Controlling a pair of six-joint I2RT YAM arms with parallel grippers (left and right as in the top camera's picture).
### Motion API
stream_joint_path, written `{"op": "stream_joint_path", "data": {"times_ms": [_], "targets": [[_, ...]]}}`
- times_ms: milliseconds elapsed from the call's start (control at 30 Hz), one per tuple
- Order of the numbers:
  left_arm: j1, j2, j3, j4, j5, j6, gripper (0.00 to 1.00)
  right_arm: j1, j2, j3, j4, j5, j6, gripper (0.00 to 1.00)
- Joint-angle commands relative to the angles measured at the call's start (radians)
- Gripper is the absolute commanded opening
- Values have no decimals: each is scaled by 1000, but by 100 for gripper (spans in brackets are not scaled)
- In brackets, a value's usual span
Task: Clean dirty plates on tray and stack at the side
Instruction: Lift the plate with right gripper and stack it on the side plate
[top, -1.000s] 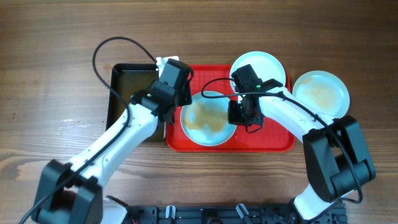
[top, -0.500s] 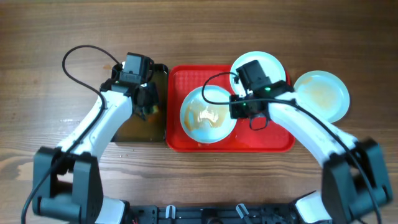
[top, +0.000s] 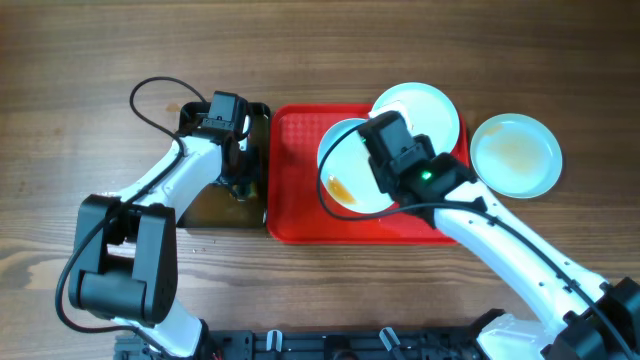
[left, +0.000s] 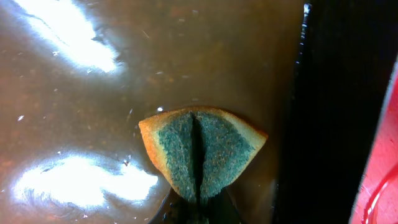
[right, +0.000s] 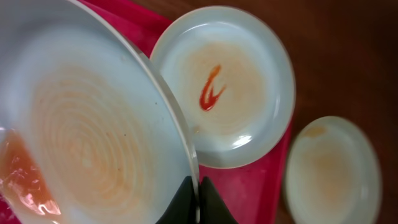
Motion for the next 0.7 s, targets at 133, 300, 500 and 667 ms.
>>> {"op": "stream_joint_path", "data": {"times_ms": [133, 300, 500, 667], "targets": [[4, 12, -3, 5, 34, 54, 8, 111, -25, 2, 169, 393, -264, 4], [4, 12, -3, 8, 34, 54, 5, 165, -25, 2, 367, 548, -502, 4], [4, 12, -3, 39, 33, 53, 78, 167, -25, 2, 379, 554, -371, 4], [3, 25, -3, 76, 34, 45, 80, 146, -37, 2, 339, 497, -187, 4]]}}
